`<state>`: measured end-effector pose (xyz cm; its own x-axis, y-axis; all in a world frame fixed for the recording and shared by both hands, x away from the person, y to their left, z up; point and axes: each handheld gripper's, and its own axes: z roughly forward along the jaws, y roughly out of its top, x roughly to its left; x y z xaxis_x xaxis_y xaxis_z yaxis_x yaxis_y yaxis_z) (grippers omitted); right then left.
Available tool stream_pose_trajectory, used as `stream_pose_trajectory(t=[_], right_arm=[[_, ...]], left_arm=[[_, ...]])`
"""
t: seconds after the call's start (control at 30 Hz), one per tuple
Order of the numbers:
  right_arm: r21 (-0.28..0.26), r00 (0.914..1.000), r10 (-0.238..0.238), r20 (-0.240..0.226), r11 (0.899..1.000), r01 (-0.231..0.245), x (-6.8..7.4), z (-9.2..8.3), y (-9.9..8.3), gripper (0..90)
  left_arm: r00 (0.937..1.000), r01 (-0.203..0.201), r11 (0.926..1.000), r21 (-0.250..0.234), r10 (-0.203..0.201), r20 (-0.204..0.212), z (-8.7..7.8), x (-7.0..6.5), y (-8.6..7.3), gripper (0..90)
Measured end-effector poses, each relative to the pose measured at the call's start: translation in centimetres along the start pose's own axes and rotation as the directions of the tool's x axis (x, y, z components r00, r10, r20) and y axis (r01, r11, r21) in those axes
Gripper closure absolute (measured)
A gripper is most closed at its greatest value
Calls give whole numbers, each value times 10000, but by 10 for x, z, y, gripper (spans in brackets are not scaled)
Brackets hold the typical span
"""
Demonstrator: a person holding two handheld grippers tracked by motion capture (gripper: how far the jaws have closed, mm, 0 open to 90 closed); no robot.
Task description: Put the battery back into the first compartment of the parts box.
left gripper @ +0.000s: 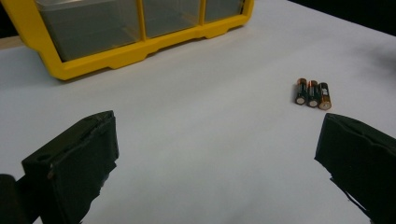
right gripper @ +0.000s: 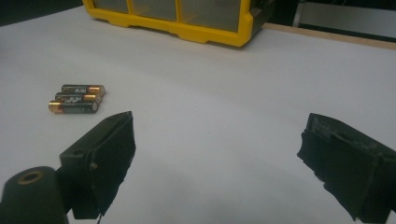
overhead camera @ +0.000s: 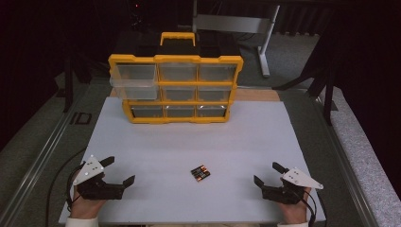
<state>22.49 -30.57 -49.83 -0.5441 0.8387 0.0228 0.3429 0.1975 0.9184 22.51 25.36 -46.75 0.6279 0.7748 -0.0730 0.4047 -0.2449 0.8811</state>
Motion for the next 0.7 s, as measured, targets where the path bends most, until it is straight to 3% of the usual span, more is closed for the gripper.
stream_pose_trajectory(t=[0.4, 0.57, 0.7], right_arm=[[-202, 10000, -41, -22, 9998, 41, 3, 0, 2, 98], [-258, 10000, 67, -42, 9996, -69, 3, 0, 2, 98], [-314, 10000, 61, -26, 9995, -62, 3, 0, 2, 98]], left_arm=[[9998, -99, 9987, 493, 90, 182, 16, -3, 6, 0], [9978, -362, 9966, 736, 321, 572, 35, -9, 21, 0], [9936, -693, 9899, 1233, 573, 977, 59, -17, 34, 1]])
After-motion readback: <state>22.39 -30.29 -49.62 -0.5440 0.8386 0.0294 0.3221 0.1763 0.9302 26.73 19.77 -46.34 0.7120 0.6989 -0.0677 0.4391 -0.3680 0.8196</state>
